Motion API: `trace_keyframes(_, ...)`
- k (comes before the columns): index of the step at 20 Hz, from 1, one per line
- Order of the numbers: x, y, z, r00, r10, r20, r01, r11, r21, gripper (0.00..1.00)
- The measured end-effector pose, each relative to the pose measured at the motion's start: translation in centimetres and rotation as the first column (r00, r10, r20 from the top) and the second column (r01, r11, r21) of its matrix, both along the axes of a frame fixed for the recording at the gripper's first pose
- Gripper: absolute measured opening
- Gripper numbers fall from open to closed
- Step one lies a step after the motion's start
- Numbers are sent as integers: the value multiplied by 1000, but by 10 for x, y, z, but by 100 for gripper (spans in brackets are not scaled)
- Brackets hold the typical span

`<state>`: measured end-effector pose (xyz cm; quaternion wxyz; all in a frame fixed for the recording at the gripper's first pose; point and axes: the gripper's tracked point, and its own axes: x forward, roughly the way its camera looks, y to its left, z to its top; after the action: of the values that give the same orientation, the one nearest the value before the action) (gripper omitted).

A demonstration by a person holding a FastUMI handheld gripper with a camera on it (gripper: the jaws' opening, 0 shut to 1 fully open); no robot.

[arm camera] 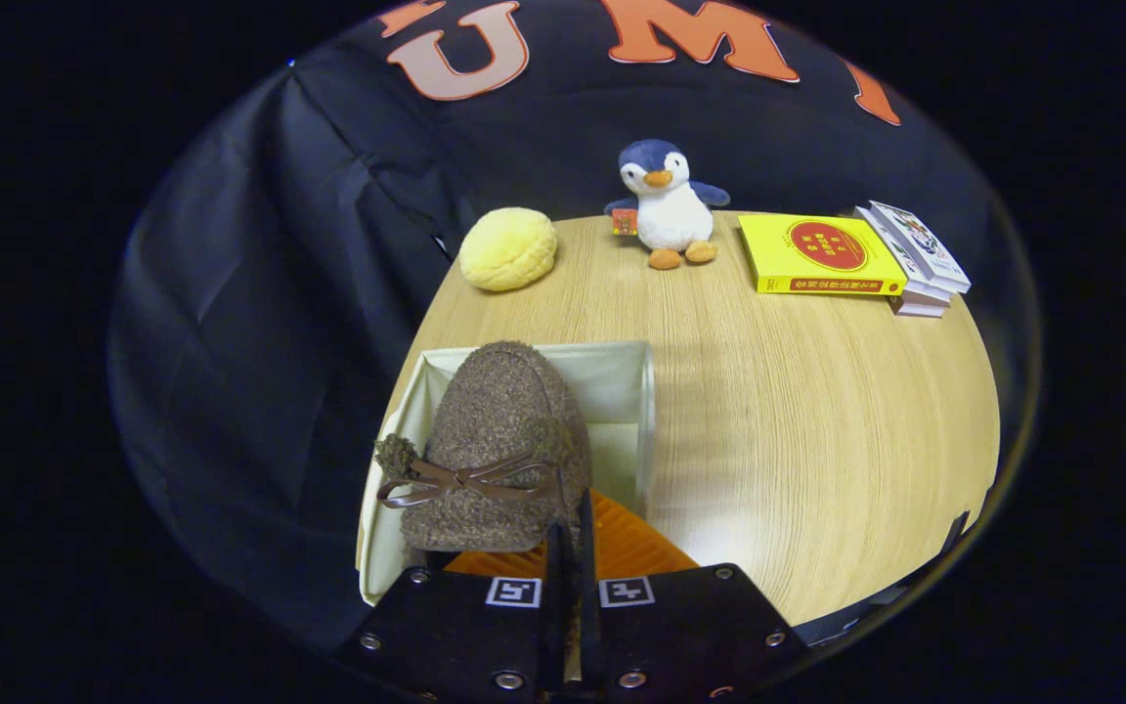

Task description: Open the storage box then place both shoes into the box .Put the left shoe in first, then the right shoe, with the right side of both shoes facing outward in a uniform manner.

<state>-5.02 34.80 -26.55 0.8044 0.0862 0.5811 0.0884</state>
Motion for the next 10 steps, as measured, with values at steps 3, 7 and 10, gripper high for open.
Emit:
trace_keyframes(3, -10, 5, -12, 999, 32, -29, -34, 998, -55, 14)
trace_keyframes(7, -19, 14, 9, 995, 95, -17, -95, 995, 21, 19)
trace_keyframes(10, -13, 3, 34, 993, 110, 46, -113, 991, 74, 19)
